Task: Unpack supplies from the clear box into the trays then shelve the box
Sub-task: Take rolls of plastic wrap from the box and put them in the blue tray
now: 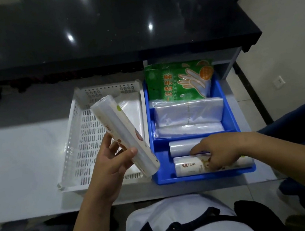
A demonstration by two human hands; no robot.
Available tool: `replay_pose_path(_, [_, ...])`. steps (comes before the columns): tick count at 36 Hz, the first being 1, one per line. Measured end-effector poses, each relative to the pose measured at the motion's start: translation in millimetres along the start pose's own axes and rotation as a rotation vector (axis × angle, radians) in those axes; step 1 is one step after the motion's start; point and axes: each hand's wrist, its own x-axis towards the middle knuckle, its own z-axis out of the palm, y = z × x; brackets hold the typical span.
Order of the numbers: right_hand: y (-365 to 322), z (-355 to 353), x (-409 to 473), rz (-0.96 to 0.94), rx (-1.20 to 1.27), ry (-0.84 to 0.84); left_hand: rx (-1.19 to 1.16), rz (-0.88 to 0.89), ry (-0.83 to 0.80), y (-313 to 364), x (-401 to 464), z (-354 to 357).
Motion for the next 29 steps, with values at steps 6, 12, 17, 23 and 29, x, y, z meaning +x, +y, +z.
replay_pose_path(6, [-2.1,18.7,0.5,0.000,0.003,0.159,0.017,-0.009,0.037,0.7,-3.2,4.3])
replay_pose_path(12, [0.4,40.1,1.0,0.017,0.093,0.210,0.033,-0.013,0.061,2.6,-2.2,8.7])
replay_pose_path(17, [-0.9,47.4,-0.1,0.044,0.107,0.241,0.082,-0.005,0.033,3.2,3.9,14.5])
replay_pose_path(23, [1.3,56.0,-10.2,0.028,0.099,0.257,0.169,-0.015,-0.026,1.0,14.0,20.1])
replay_pose_path(29, [10.1,80.2,-16.6,0.040,0.232,0.311,0.292,-0.019,-0.094,-1.3,23.0,31.8])
